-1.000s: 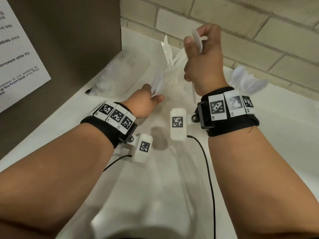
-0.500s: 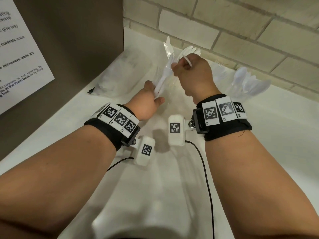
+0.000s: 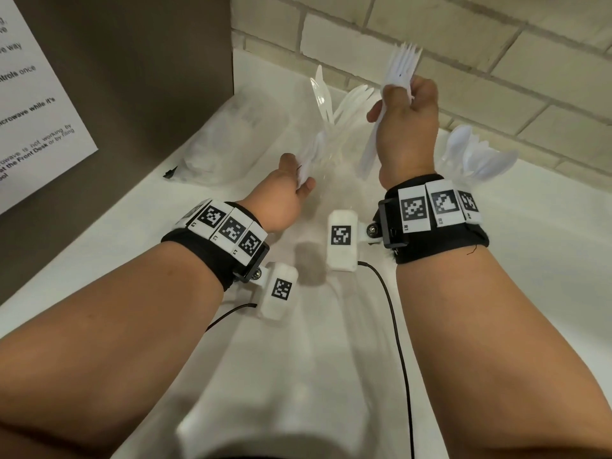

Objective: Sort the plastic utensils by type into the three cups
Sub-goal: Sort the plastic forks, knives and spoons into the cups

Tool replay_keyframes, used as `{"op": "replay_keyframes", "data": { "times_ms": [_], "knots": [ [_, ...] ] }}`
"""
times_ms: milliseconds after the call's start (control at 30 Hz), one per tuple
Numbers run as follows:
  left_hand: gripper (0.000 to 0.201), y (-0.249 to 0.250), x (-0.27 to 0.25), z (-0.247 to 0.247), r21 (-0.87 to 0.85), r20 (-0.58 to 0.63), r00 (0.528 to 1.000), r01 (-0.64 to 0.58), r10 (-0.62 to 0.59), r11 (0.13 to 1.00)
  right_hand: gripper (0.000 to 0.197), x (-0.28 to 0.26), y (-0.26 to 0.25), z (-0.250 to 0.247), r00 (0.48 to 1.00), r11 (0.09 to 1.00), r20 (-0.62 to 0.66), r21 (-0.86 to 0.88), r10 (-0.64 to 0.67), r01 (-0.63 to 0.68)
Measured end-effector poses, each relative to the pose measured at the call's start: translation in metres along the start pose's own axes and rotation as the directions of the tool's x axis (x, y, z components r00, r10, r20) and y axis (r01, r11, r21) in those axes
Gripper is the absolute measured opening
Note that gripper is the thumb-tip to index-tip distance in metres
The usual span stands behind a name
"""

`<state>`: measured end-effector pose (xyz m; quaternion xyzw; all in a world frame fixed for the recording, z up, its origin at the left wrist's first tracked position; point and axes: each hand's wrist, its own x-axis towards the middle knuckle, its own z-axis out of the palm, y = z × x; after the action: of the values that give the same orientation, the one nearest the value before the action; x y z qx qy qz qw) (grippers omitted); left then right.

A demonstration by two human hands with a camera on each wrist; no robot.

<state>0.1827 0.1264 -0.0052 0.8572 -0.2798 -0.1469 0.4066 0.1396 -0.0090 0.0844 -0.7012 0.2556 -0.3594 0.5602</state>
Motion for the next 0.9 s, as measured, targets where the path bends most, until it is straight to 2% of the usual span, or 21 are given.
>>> {"op": "replay_keyframes", "data": {
  "times_ms": [67, 133, 233, 333, 400, 433, 533, 633, 767, 833, 900],
  "knots": [
    [0.023, 0.0, 0.0, 0.0, -0.023, -0.005, 1.0, -0.026, 0.026, 0.999, 0.006, -0.001, 0.001, 0.0, 0.997, 0.999, 0.078, -0.05, -0.01, 0.014],
    [0.028, 0.002, 0.001, -0.002, -0.054, -0.021, 0.999, -0.051, 0.05, 0.997, 0.005, -0.003, 0.004, 0.001, 0.986, 0.99, 0.169, -0.138, 0.002, 0.022],
    [0.034, 0.005, 0.0, -0.004, -0.03, -0.046, 0.997, -0.057, 0.056, 0.998, 0.023, -0.005, 0.011, 0.002, 0.969, 0.95, 0.243, -0.311, 0.049, 0.03],
    [0.04, 0.01, -0.001, -0.005, -0.014, -0.046, 0.994, -0.098, 0.097, 0.995, 0.043, -0.008, 0.018, 0.004, 0.96, 0.925, 0.251, -0.38, 0.122, -0.018],
    [0.042, 0.011, -0.003, -0.005, -0.025, -0.019, 0.986, -0.164, 0.164, 0.986, 0.044, -0.009, 0.024, 0.008, 0.959, 0.912, 0.256, -0.41, 0.123, -0.008],
    [0.043, 0.011, -0.003, -0.004, -0.034, -0.006, 0.983, -0.185, 0.185, 0.982, 0.037, -0.01, 0.026, 0.01, 0.959, 0.91, 0.262, -0.414, 0.11, 0.009],
    [0.045, 0.009, -0.001, -0.002, -0.069, -0.005, 0.989, -0.148, 0.148, 0.987, 0.018, -0.009, 0.027, 0.012, 0.97, 0.92, 0.228, -0.392, 0.082, 0.014],
    [0.045, 0.006, -0.002, -0.001, -0.079, -0.003, 0.998, -0.058, 0.058, 0.995, 0.014, -0.008, 0.029, 0.012, 0.98, 0.958, 0.191, -0.286, 0.049, 0.008],
    [0.044, 0.003, 0.0, 0.001, -0.112, -0.019, 1.0, 0.014, -0.016, 0.994, 0.006, -0.005, 0.036, 0.008, 0.979, 0.991, 0.183, -0.119, 0.087, -0.066],
    [0.047, -0.001, 0.003, 0.0, -0.099, -0.037, 0.999, 0.034, -0.038, 0.994, 0.001, 0.002, 0.033, -0.003, 0.986, 0.993, 0.127, -0.046, 0.11, -0.105],
    [0.051, -0.004, 0.005, -0.003, -0.045, -0.064, 0.997, 0.037, -0.04, 0.998, 0.005, 0.017, 0.025, -0.02, 0.99, 0.989, 0.058, 0.059, 0.129, -0.133]
  ]
}}
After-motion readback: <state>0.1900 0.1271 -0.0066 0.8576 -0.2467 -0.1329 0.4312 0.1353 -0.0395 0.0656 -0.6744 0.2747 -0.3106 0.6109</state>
